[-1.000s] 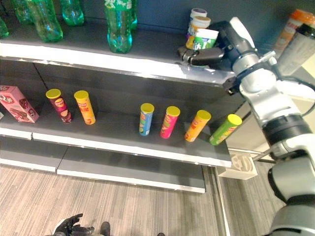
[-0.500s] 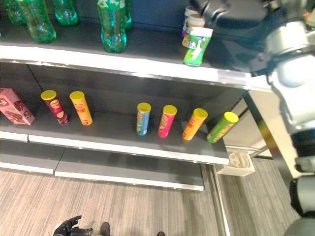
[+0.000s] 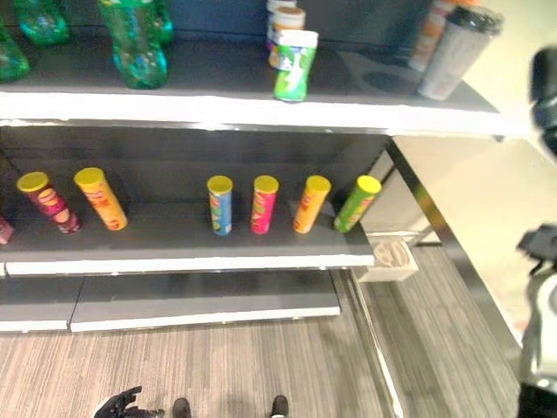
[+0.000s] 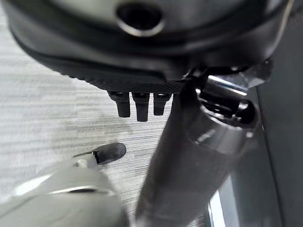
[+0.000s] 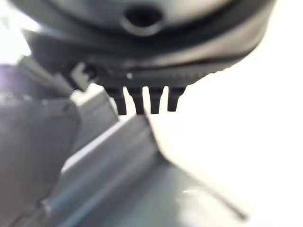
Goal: Put the goods on the table back onto the shelves and tidy them up.
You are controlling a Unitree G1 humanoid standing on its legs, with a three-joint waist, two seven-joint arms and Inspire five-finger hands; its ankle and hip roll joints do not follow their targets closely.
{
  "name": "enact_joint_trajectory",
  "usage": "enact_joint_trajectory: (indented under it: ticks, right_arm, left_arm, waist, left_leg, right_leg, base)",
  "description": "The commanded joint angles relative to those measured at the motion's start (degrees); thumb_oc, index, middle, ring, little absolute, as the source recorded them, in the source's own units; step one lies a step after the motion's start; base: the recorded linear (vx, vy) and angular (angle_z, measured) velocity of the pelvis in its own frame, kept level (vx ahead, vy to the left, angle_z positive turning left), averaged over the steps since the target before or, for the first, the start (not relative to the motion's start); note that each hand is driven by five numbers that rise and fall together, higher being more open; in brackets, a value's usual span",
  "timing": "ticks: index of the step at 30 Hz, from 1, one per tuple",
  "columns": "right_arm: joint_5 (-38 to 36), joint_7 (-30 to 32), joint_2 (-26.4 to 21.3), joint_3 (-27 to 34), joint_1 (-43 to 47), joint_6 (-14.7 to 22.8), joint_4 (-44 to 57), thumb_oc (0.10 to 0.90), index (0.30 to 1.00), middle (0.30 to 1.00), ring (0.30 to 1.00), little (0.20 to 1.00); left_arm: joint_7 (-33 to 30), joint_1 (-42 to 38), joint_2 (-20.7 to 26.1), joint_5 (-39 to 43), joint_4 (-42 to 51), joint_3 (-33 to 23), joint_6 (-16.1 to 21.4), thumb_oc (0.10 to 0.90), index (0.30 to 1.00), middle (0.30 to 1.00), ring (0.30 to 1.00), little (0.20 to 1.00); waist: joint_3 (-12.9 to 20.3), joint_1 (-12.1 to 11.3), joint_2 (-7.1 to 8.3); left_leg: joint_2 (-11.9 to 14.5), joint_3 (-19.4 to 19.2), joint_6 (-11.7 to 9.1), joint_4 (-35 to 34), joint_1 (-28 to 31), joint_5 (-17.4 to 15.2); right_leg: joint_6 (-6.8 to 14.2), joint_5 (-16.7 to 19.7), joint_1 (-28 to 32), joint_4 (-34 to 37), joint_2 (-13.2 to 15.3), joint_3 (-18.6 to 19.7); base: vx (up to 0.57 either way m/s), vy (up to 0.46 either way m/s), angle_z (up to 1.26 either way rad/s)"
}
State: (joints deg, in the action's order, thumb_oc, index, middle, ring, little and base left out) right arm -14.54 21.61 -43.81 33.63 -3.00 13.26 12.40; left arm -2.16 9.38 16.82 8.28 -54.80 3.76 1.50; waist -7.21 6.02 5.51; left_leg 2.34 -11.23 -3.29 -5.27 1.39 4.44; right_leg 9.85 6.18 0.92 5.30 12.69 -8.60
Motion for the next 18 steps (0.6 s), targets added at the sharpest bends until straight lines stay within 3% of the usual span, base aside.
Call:
enact_joint_trajectory:
  ticks: [1, 3, 4, 6, 7, 8, 10, 12, 15, 17, 18]
  right_arm:
    - [1.2, 2.5, -5.0, 5.1, 10.1, 3.5, 1.8, 0.8, 0.9, 0.9, 0.9, 0.9]
    - [1.4, 2.5, -4.0, 3.8, 9.9, 3.2, 1.4, 0.8, 0.9, 0.9, 0.9, 0.9]
    - [1.4, 1.8, -3.6, 3.2, 9.7, 2.7, 1.2, 0.8, 0.9, 0.9, 0.9, 0.9]
    - [2.1, 1.0, -5.1, 0.5, 11.4, 2.3, 1.0, 0.8, 0.9, 0.9, 0.9, 0.9]
    - [2.8, 0.8, -5.4, -1.0, 12.6, 1.6, 1.0, 0.8, 0.9, 0.9, 0.9, 0.9]
    - [3.3, 0.8, -5.4, -2.1, 13.7, 1.0, 0.5, 0.8, 0.9, 0.9, 0.9, 0.9]
    - [4.0, 0.2, -6.1, -1.2, 12.9, 0.0, 0.7, 0.8, 0.9, 0.9, 0.9, 0.9]
    - [3.3, -0.1, -8.2, -0.8, 13.1, 0.4, 0.9, 0.8, 0.9, 0.9, 0.9, 0.9]
    - [2.8, 0.0, -10.9, -1.4, 13.5, 0.9, 0.0, 0.8, 0.9, 0.9, 0.9, 0.9]
    - [2.6, 0.0, -11.3, -1.9, 13.8, 1.0, -0.7, 0.8, 0.9, 0.9, 0.9, 0.9]
    - [2.6, 0.2, -11.8, -2.2, 13.5, 0.9, -2.0, 0.8, 0.9, 0.9, 0.9, 0.9]
  left_arm:
    - [-0.6, -2.6, 4.1, -2.7, 2.8, -0.2, 2.1, 0.8, 0.9, 0.9, 0.9, 0.9]
    - [-0.4, -3.2, 5.4, -3.6, 4.1, 0.5, 2.4, 0.8, 0.9, 0.9, 0.9, 0.9]
    - [-0.1, -3.0, 6.3, -3.8, 5.2, -0.1, 2.3, 0.8, 0.9, 0.9, 0.9, 0.9]
    - [0.4, -2.6, 7.1, -3.0, 7.3, 0.0, 2.1, 0.8, 0.9, 0.9, 0.9, 0.9]
    - [0.6, -2.0, 7.0, -2.5, 7.5, -0.3, 1.9, 0.8, 0.9, 0.9, 0.9, 0.9]
    - [0.8, -1.1, 6.9, -2.3, 7.6, -0.9, 1.6, 0.8, 0.9, 0.9, 0.9, 0.9]
    - [1.2, -0.5, 5.8, -3.0, 6.4, -1.6, 1.6, 0.8, 0.9, 0.9, 0.9, 0.9]
    - [1.5, -0.5, 5.3, -3.0, 6.6, -1.0, 1.5, 0.8, 0.9, 0.9, 0.9, 0.9]
    - [1.5, -1.1, 4.4, -2.1, 7.0, -0.2, 1.3, 0.8, 0.9, 0.9, 0.9, 0.9]
    - [1.5, -1.2, 4.3, -2.0, 7.1, 0.0, 1.3, 0.8, 0.9, 0.9, 0.9, 0.9]
    - [1.6, -1.6, 4.3, -1.9, 7.2, 0.3, 1.2, 0.8, 0.9, 0.9, 0.9, 0.9]
  waist:
    - [-1.6, -2.2, 0.69]
    - [-3.4, -0.9, 0.44]
    - [-3.9, -1.5, -0.22]
    - [-3.2, -2.8, -1.17]
    - [-2.2, -3.8, -1.02]
    - [-1.0, -5.4, 0.2]
    - [0.9, -5.7, 1.05]
    - [1.2, -4.9, 0.79]
    - [1.4, -3.7, -0.52]
    - [1.1, -3.6, -0.99]
    - [0.2, -3.4, -1.26]
  left_leg:
    - [1.1, -0.4, 1.0, 0.3, 4.7, -9.8]
    - [1.8, -3.2, 1.3, 0.3, 4.4, -9.5]
    - [2.8, -5.6, 1.3, 0.3, 4.9, -9.5]
    - [4.7, -11.0, 1.0, 0.3, 4.6, -8.4]
    - [5.4, -12.2, 0.5, 0.3, 4.7, -8.9]
    - [5.8, -14.4, -0.2, 0.4, 4.6, -8.4]
    - [7.5, -15.1, -1.9, 0.7, 5.5, -7.0]
    - [9.6, -15.0, -3.4, 0.7, 6.3, -5.9]
    - [14.1, -15.1, -6.0, 1.4, 7.0, -3.1]
    - [15.4, -14.8, -6.5, 3.0, 6.7, -3.0]
    - [18.2, -14.0, -7.3, 8.6, 4.9, -2.6]
  right_leg:
    - [5.1, 2.1, -1.6, -3.0, 2.3, -1.2]
    - [5.1, 5.4, -5.4, -5.7, 2.3, 0.2]
    - [5.1, 5.1, -5.8, -6.4, 2.8, -1.5]
    - [4.5, 3.4, -3.1, -8.9, 6.8, -13.4]
    - [5.1, 3.2, -1.6, -9.4, 7.6, -16.4]
    - [5.1, 4.7, -0.3, -7.2, 8.1, -19.9]
    - [5.1, 1.8, 3.4, -0.8, 4.5, -19.3]
    - [4.4, -0.5, 4.1, -0.7, 2.2, -18.3]
    - [1.8, -4.5, 5.0, -0.4, -2.1, -17.6]
    - [0.7, -5.7, 5.3, -0.4, -3.5, -17.4]
    - [-1.3, -8.0, 6.1, -0.3, -5.7, -16.8]
  base:
    - [-0.15, 0.1, -0.82]
    - [-0.19, 0.057, -1.32]
    - [-0.2, 0.018, -1.87]
    - [-0.16, -0.052, -1.87]
    - [-0.09, -0.223, -1.68]
    - [0.04, -0.327, -1.77]
    - [0.14, -0.437, -1.05]
    - [0.11, -0.386, -0.3]
    - [0.03, -0.339, 0.08]
    - [0.02, -0.303, -0.22]
    - [0.03, -0.356, 0.08]
